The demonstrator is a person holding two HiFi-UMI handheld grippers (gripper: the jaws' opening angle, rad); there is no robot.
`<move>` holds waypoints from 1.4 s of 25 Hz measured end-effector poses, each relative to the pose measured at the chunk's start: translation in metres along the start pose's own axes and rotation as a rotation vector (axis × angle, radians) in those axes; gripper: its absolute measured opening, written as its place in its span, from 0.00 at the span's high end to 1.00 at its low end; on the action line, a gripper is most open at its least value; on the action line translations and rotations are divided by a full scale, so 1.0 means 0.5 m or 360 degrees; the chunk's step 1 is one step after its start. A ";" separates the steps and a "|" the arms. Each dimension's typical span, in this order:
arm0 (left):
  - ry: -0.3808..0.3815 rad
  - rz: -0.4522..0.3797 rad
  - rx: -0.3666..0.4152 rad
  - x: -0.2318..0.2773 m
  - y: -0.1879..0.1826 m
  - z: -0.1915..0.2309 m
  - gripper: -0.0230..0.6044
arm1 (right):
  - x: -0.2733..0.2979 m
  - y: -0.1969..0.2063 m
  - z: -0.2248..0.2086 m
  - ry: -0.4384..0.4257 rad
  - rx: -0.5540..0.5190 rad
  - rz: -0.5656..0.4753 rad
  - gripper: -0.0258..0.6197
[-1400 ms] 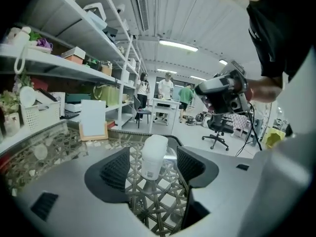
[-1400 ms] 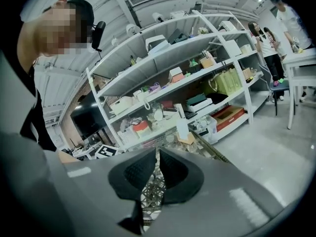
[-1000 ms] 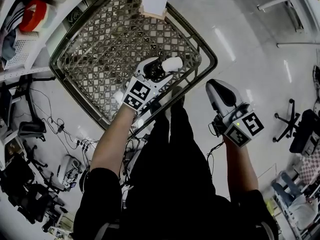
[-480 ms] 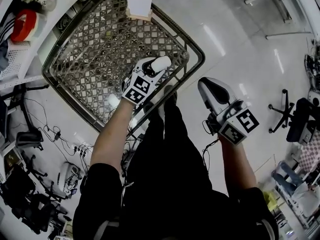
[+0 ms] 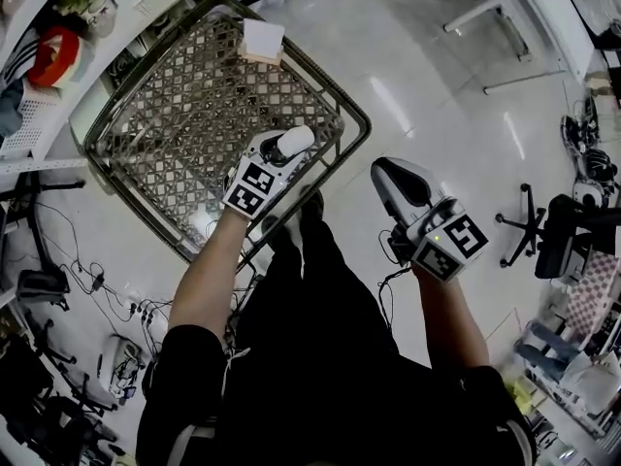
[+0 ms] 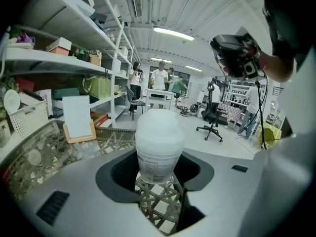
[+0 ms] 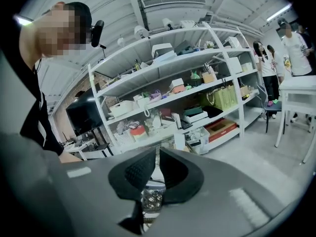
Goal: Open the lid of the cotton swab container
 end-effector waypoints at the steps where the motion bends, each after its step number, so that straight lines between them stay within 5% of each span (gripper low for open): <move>1: -0.0006 -0.0014 -0.0003 -0.018 -0.015 -0.007 0.65 | -0.003 -0.005 0.008 -0.0004 -0.0009 -0.0005 0.90; 14: 0.0069 -0.0081 0.0184 -0.281 -0.186 -0.080 0.65 | -0.025 -0.047 0.134 -0.0179 -0.0134 -0.0098 0.90; 22: 0.0007 -0.0027 0.0156 -0.414 -0.235 -0.128 0.65 | -0.056 -0.098 0.168 -0.0339 -0.0255 -0.0134 0.81; 26: 0.0048 -0.0039 0.0139 -0.458 -0.276 -0.166 0.65 | -0.088 -0.130 0.177 -0.0493 -0.0264 -0.0165 0.70; 35: 0.0320 0.0035 0.0363 -0.440 -0.387 -0.272 0.65 | -0.110 -0.153 0.250 -0.1000 -0.0447 -0.0007 0.56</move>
Point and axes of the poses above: the fingertips, and each gripper's own axes: x forward along the fingers, z to its left, y out of its underside, the point moved 7 cm from there along -x, backward along the fingers, and after that the axes turned 5 degrees about x, right-handed, at the moved point
